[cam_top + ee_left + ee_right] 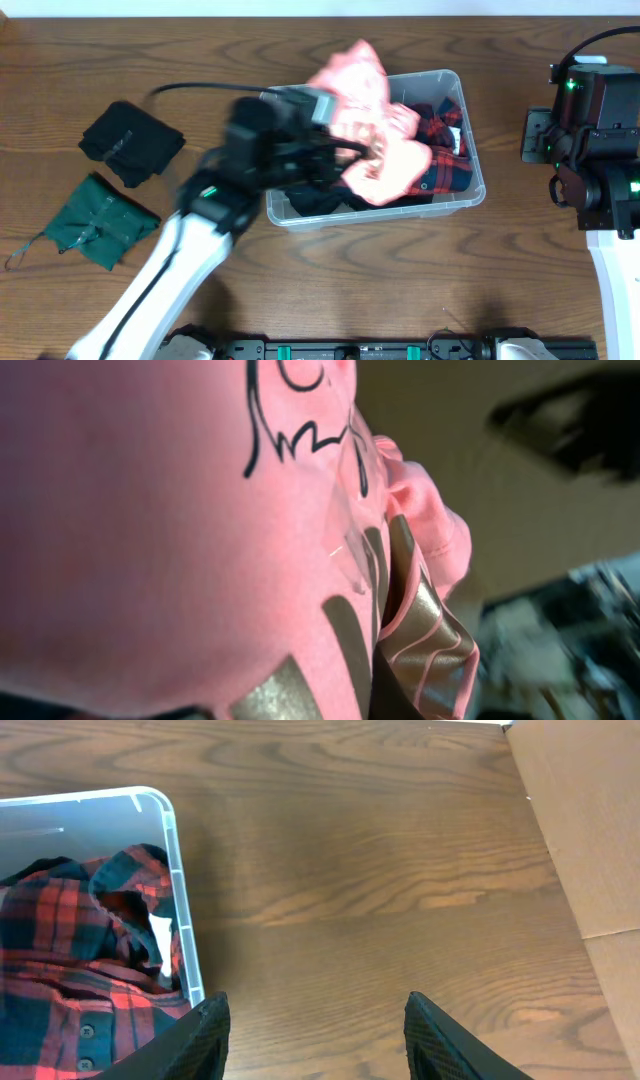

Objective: Pack container
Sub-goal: 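Place the pink T-shirt into the container and open the left gripper, then reach the left gripper to the dark green cloth and grasp it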

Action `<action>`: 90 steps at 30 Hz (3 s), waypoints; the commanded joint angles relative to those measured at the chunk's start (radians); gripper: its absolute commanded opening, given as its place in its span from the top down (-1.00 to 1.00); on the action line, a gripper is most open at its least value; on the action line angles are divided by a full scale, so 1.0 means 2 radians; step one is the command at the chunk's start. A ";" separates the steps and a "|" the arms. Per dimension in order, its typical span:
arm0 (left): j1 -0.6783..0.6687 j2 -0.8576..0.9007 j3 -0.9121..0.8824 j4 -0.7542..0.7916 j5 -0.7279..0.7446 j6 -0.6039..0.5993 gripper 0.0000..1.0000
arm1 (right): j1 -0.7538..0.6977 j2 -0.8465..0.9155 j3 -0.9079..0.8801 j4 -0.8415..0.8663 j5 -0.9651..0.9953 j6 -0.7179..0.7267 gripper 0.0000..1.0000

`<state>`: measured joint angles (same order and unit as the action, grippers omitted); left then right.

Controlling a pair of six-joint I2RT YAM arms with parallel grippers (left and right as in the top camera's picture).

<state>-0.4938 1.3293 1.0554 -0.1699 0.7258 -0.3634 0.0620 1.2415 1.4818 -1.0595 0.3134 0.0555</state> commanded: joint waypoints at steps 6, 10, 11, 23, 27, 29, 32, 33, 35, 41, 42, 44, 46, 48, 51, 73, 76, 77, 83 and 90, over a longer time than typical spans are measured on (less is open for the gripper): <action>-0.057 0.147 0.109 0.006 0.014 0.003 0.88 | -0.003 0.001 -0.001 -0.002 -0.003 0.009 -0.08; -0.073 0.194 0.147 0.006 0.014 0.006 0.88 | -0.003 0.001 -0.001 -0.002 -0.004 0.009 -0.08; -0.077 0.204 0.154 0.006 0.013 0.007 0.88 | -0.003 0.001 -0.001 -0.002 -0.003 0.009 -0.08; -0.089 0.301 0.167 -0.001 0.011 0.022 0.66 | -0.003 0.001 -0.001 -0.002 -0.003 0.009 -0.08; -0.073 0.295 0.167 -0.040 -0.008 0.052 -0.96 | -0.003 0.001 -0.001 -0.004 -0.003 0.009 -0.08; -0.061 0.273 0.167 -0.074 -0.054 0.061 -0.96 | -0.003 0.001 -0.001 -0.004 -0.003 0.009 -0.08; -0.041 0.216 0.167 -0.119 -0.094 0.087 -0.96 | -0.003 0.001 -0.001 -0.003 -0.003 0.009 -0.09; -0.034 0.194 0.167 -0.131 -0.103 0.088 -0.96 | -0.003 0.001 -0.001 -0.003 -0.003 0.009 -0.08; -0.014 0.138 0.167 -0.158 -0.118 0.090 -0.96 | -0.003 0.001 -0.001 -0.003 -0.003 0.009 -0.09; 0.088 -0.020 0.167 -0.261 -0.253 0.089 -0.96 | -0.003 0.002 -0.001 -0.003 -0.003 0.006 -0.10; 0.115 -0.039 0.167 -0.284 -0.289 0.080 -0.96 | -0.003 0.002 -0.001 -0.003 -0.003 0.005 -0.10; 0.165 -0.059 0.167 -0.319 -0.329 0.059 -0.96 | -0.003 0.003 -0.001 -0.003 -0.004 0.005 -0.10; 0.234 -0.069 0.167 -0.359 -0.336 0.050 -0.96 | -0.003 0.004 -0.001 -0.003 -0.004 0.005 -0.09; 0.307 -0.066 0.161 -0.390 -0.335 0.050 -0.96 | -0.003 0.006 -0.001 -0.003 -0.004 0.005 -0.11; 0.413 -0.052 0.135 -0.401 -0.335 0.042 -0.96 | -0.003 0.009 -0.001 -0.003 -0.004 0.003 -0.13; 0.692 0.209 0.062 -0.318 -0.290 0.015 -0.96 | -0.003 0.011 -0.001 0.002 -0.015 -0.010 -0.17; 0.692 0.240 0.062 -0.308 -0.275 0.028 -0.96 | -0.003 0.011 -0.001 0.002 -0.015 -0.010 -0.16; 0.692 0.249 0.062 -0.306 -0.275 0.028 -0.96 | -0.003 0.011 -0.001 0.002 -0.015 -0.010 -0.17; 0.692 0.299 0.062 -0.282 -0.201 0.071 -0.98 | -0.003 0.011 -0.001 0.002 -0.015 -0.010 -0.17; 0.692 0.309 0.062 -0.274 -0.109 0.107 0.31 | -0.003 0.011 -0.001 0.002 -0.015 -0.010 -0.16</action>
<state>0.8940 1.9232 1.1889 -0.7147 0.3904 -0.2028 0.0620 1.2575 1.4811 -1.0554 0.2840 0.0441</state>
